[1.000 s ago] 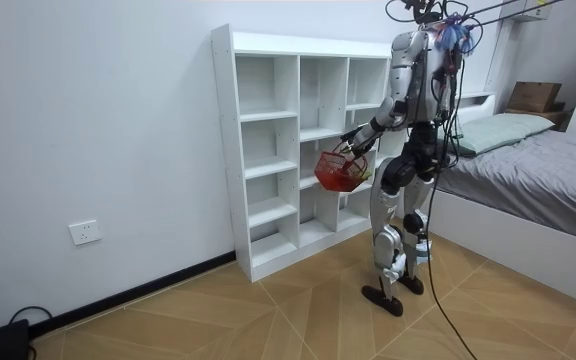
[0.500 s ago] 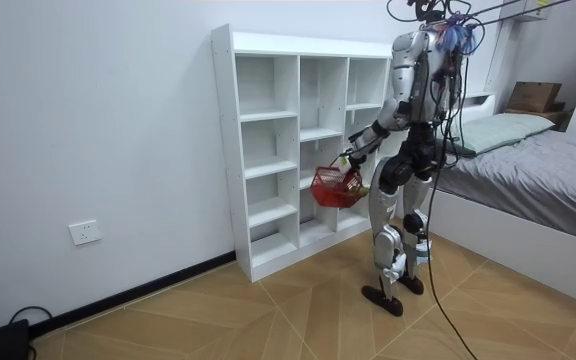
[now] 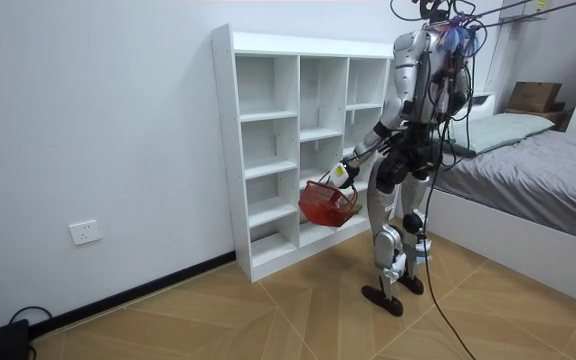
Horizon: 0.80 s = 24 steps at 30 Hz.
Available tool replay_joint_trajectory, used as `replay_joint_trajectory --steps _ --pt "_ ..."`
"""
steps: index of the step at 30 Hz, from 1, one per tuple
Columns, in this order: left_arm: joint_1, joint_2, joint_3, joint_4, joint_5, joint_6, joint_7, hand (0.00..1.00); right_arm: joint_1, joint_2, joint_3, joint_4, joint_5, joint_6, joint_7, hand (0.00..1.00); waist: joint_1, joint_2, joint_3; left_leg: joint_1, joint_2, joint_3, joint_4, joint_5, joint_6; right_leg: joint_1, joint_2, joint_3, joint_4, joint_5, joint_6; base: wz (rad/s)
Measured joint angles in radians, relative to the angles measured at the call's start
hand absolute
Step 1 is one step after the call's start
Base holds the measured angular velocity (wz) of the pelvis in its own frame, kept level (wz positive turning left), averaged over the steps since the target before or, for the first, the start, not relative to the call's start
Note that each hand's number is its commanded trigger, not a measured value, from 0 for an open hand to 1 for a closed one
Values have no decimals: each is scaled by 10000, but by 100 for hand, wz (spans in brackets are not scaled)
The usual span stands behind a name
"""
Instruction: Collect fruits from the closet
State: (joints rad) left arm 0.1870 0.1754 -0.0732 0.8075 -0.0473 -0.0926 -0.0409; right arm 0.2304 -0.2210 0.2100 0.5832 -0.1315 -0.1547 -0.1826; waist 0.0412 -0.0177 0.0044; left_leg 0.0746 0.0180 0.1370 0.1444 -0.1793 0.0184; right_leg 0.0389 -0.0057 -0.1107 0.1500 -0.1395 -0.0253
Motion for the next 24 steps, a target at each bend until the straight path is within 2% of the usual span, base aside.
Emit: replay_joint_trajectory --steps 4,5,12,17,20,22,24 --pt "7 -10 292 402 159 -20 170 100 -69 22 -419 1324 54 -309 -17 0 -99 63 -7 89 1 2 -29 -2 -1 145 71 48 -14 -3 1 0" --pt "9 -26 387 656 160 -26 229 100 -64 55 -532 1862 142 -308 -9 0 -100 34 -40 155 6 4 -55 -3 -3 146 70 70 -42 -4 1 0" --pt "393 -123 998 1061 206 6 153 100 231 258 -1448 3788 1270 -158 677 0 -130 42 -34 241 12 -24 -116 -49 -61 362 83 67 -161 -22 -27 0" --pt "606 -185 1109 1377 189 307 195 100 96 360 -1545 5403 2393 407 1265 0 -133 -3 -23 301 -17 -110 -106 -63 -83 460 82 -30 -158 -118 -40 8" --pt "750 -280 1124 1385 191 619 294 100 45 443 -1549 5848 2448 831 1456 0 -136 -5 9 420 -22 -142 -110 -111 -95 503 76 -25 -130 -226 -32 2" --pt "807 -294 1131 1389 190 770 291 100 33 508 -1559 6003 2438 1035 1541 0 -140 -37 -17 463 -18 -145 -110 -128 -102 540 84 -20 -132 -239 -37 0" --pt "824 -316 1130 1394 190 937 281 100 18 508 -1611 6192 2421 1189 1638 0 -159 -36 -10 573 -19 -145 -115 -141 -99 631 87 -19 -133 -240 -36 0"
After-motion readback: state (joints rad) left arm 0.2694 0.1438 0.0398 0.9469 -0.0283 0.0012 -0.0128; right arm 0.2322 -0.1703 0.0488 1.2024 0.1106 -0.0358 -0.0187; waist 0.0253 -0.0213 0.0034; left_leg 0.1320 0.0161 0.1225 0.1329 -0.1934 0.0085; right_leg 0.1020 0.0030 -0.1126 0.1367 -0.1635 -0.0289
